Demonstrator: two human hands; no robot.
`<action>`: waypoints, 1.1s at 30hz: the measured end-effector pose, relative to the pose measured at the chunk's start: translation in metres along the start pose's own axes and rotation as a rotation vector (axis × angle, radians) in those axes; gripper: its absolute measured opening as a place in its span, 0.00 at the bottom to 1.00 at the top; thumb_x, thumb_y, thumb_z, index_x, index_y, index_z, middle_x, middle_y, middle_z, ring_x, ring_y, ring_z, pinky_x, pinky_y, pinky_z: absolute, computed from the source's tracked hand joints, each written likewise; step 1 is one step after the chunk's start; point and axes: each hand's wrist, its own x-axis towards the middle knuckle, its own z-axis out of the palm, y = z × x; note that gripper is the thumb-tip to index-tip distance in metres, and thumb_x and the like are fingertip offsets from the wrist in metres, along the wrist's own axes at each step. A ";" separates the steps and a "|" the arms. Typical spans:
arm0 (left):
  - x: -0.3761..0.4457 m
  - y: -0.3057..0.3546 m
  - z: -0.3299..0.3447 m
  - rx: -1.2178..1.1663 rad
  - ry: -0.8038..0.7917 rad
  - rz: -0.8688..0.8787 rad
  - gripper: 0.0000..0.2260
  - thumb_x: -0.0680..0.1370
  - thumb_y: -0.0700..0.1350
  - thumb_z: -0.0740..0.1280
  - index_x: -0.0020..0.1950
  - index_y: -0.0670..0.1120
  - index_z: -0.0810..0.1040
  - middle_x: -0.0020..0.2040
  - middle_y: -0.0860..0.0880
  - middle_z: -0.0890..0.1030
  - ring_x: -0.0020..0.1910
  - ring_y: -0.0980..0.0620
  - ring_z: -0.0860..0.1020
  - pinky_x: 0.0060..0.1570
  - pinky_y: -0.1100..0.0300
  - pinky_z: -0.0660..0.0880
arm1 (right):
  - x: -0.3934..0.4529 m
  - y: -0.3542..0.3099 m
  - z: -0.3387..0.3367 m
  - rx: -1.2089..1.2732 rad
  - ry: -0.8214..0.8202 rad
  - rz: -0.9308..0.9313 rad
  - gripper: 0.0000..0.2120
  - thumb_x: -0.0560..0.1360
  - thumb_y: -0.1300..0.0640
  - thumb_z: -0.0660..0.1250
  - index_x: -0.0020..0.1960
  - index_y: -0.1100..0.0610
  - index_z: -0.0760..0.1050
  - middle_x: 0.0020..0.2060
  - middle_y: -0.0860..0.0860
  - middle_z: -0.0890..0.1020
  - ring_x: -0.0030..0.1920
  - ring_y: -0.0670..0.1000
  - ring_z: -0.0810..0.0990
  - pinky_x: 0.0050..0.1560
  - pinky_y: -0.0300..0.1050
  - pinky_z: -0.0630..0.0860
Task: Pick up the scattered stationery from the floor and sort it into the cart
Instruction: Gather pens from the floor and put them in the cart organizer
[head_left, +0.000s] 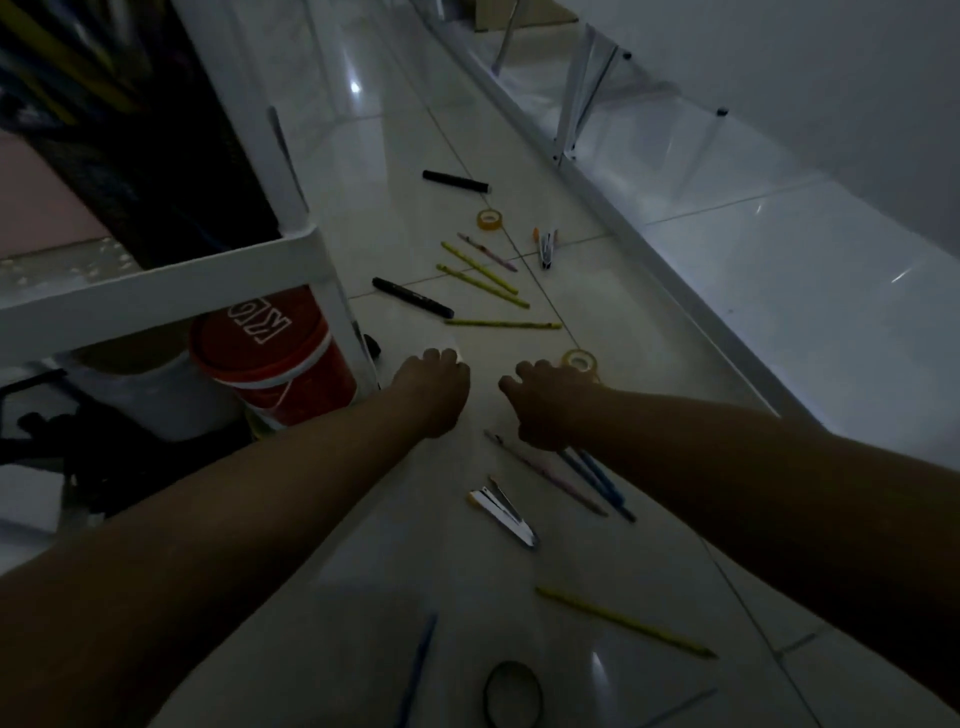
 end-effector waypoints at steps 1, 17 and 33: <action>0.007 -0.002 0.001 -0.045 -0.025 -0.041 0.22 0.79 0.44 0.61 0.71 0.39 0.62 0.69 0.38 0.64 0.65 0.40 0.67 0.60 0.47 0.69 | 0.004 0.004 0.007 0.014 0.006 0.009 0.32 0.78 0.46 0.60 0.76 0.55 0.51 0.73 0.60 0.59 0.69 0.60 0.63 0.60 0.54 0.70; 0.131 -0.028 0.016 -0.705 -0.056 -0.531 0.25 0.82 0.58 0.49 0.78 0.52 0.53 0.78 0.37 0.42 0.75 0.33 0.44 0.72 0.41 0.50 | 0.065 -0.004 0.088 0.384 0.251 -0.081 0.43 0.69 0.25 0.35 0.78 0.46 0.37 0.77 0.56 0.38 0.76 0.60 0.35 0.74 0.63 0.37; 0.059 -0.003 -0.018 -0.734 0.394 -0.344 0.08 0.75 0.32 0.59 0.52 0.40 0.72 0.53 0.40 0.72 0.48 0.44 0.71 0.41 0.58 0.63 | 0.048 -0.001 0.053 0.436 0.267 0.019 0.37 0.80 0.38 0.51 0.78 0.55 0.38 0.78 0.59 0.42 0.77 0.63 0.44 0.74 0.60 0.50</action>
